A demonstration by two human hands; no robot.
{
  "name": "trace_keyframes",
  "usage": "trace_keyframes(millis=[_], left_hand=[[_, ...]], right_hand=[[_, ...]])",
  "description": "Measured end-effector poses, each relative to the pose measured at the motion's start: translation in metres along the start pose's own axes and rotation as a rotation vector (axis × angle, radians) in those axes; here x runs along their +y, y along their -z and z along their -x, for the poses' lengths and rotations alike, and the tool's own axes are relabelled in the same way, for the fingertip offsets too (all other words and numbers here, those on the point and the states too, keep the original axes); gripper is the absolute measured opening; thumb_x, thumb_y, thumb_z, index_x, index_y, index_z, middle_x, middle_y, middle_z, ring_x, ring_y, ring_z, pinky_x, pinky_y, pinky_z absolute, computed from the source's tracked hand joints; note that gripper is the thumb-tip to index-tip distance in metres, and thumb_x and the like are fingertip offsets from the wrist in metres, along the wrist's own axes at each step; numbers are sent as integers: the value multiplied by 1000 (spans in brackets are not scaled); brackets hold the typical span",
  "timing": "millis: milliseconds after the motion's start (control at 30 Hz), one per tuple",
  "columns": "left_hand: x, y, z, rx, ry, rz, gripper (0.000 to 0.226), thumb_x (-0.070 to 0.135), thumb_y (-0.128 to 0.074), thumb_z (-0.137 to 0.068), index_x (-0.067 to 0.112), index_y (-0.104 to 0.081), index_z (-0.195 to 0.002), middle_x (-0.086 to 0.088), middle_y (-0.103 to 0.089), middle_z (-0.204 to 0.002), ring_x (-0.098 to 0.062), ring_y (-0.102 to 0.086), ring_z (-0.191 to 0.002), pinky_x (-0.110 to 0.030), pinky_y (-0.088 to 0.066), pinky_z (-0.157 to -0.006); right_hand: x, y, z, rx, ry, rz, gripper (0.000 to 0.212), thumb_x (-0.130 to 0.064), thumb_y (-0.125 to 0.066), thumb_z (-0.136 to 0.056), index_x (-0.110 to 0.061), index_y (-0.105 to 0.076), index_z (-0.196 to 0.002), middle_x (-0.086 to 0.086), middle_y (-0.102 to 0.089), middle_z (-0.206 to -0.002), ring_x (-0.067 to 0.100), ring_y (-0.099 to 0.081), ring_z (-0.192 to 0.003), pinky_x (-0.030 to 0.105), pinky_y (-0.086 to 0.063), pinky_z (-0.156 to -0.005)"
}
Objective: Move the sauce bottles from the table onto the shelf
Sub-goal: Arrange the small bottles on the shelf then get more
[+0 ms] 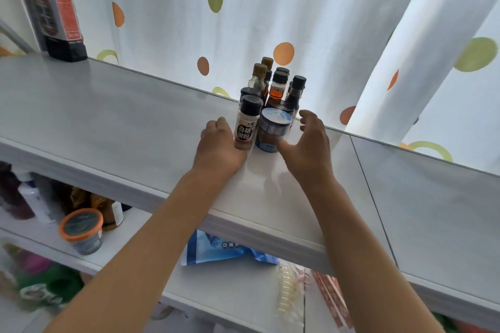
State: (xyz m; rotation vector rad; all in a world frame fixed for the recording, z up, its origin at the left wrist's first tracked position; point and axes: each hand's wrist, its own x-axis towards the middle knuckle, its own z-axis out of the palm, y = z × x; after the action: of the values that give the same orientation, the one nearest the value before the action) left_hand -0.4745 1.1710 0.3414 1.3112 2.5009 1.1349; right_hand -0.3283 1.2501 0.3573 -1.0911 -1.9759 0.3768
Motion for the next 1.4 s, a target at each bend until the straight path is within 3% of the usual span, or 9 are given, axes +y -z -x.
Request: trace_keyframes(millis=[167, 400, 500, 600, 700, 800, 1033, 1200, 1400], left_hand=[[-8, 5, 26, -14, -43, -261, 66, 44, -63, -86, 9, -39, -137, -12, -49, -134, -30, -47, -122, -39, -41, -98], [-16, 8, 112, 215, -138, -351, 44, 39, -38, -98, 16, -55, -132, -5, -59, -133, -25, -53, -119, -37, -40, -100], [-15, 3, 163, 217, -148, -365, 54, 35, -20, -101, 11, -49, -139, -8, -46, -146, -25, -38, -138, -42, -22, -117], [-13, -4, 219, 220, 60, -331, 49, 31, -28, -105, 14, -29, -151, -2, -23, -159, -18, -16, -147, -43, -16, -119], [-8, -2, 283, 277, 273, -213, 54, 35, -32, -103, 16, -22, -153, -1, -17, -161, -14, -10, -148, -33, -11, -118], [-3, 1, 349, 298, 302, -248, 59, 37, -36, -102, 22, -14, -154, 5, -10, -162, -9, -3, -148, -24, -3, -115], [-9, 15, 469, 341, 440, -283, 59, 31, -46, -100, 18, -23, -153, 2, -18, -160, -12, -9, -148, -30, -9, -121], [-21, 37, 557, 413, 472, -338, 57, 25, -53, -97, 16, -32, -149, -1, -28, -156, -14, -17, -146, -39, -18, -120], [-26, 67, 692, 586, 662, -402, 57, 28, -52, -97, 18, -31, -149, 1, -27, -157, -11, -13, -146, -23, -6, -115]], right_hand=[[-12, 10, 29, -20, 74, 18, 61, -16, -73, -79, -14, -49, -135, 3, -53, -133, 17, -51, -118, 18, -34, -87], [-20, 31, 90, -383, 192, 80, 47, -25, -58, -92, -10, -48, -135, 7, -49, -136, 26, -50, -121, 34, -41, -97], [-17, 37, 119, -448, 261, 283, 50, -35, -36, -101, -8, -37, -143, 14, -43, -146, 31, -41, -134, 42, -34, -107], [-7, 44, 160, -413, 380, 444, 56, -36, -25, -104, -7, -25, -152, 16, -27, -159, 32, -24, -146, 52, -16, -119], [11, 52, 208, -397, 502, 207, 60, -20, -32, -98, -6, -20, -155, 14, -18, -162, 29, -13, -151, 49, -3, -123], [25, 61, 261, -657, 486, -193, 61, -9, -37, -96, -12, -22, -155, 4, -20, -163, 18, -14, -151, 42, -16, -123], [4, 65, 362, -836, 708, -308, 59, -13, -40, -101, -12, -20, -156, 3, -16, -164, 12, -7, -151, 29, -5, -123], [-33, 84, 436, -929, 840, -425, 56, -12, -41, -100, -8, -24, -154, 6, -22, -162, 15, -13, -151, 31, -11, -123], [-90, 128, 549, -1087, 1018, -508, 55, -12, -38, -102, -6, -23, -154, 9, -23, -161, 18, -15, -151, 38, -17, -123]])
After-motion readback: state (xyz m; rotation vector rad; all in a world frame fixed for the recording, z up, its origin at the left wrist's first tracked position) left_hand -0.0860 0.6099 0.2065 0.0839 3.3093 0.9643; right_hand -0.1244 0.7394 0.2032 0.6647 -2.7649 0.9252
